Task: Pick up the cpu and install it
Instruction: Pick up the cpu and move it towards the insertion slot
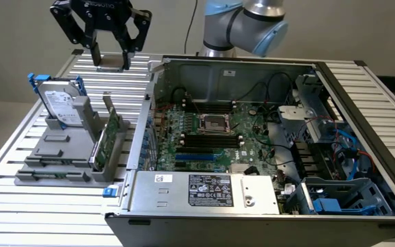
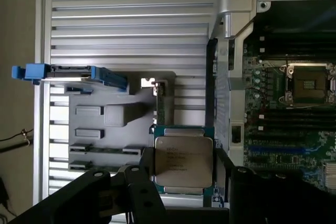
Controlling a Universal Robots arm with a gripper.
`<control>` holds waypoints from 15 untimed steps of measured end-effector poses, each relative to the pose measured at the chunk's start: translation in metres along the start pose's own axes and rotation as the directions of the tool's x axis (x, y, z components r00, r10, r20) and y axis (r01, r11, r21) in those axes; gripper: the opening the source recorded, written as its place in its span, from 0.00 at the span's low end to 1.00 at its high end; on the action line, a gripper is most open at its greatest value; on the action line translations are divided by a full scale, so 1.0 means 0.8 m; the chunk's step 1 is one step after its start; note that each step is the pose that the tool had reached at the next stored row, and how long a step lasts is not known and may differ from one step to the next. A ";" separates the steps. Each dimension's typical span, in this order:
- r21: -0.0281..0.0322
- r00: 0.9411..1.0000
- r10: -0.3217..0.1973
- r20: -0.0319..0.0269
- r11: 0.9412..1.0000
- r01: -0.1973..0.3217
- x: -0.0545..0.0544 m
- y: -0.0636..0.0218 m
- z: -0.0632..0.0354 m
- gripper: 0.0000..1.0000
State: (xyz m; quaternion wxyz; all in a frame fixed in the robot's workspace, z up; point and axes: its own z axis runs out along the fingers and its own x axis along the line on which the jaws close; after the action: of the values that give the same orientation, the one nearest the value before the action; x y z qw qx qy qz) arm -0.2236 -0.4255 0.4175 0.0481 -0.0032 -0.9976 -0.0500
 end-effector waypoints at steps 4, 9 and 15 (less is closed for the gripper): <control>0.000 1.000 0.000 0.000 1.000 0.000 -0.023 0.000 -0.002 0.55; 0.000 1.000 0.000 0.000 1.000 0.000 -0.052 0.009 0.002 0.55; 0.001 1.000 0.000 0.000 1.000 0.000 -0.087 0.026 0.015 0.55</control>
State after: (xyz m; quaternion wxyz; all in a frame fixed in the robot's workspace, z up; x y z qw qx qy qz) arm -0.1551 -0.4040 0.4014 0.0481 -0.0032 -0.9976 -0.0496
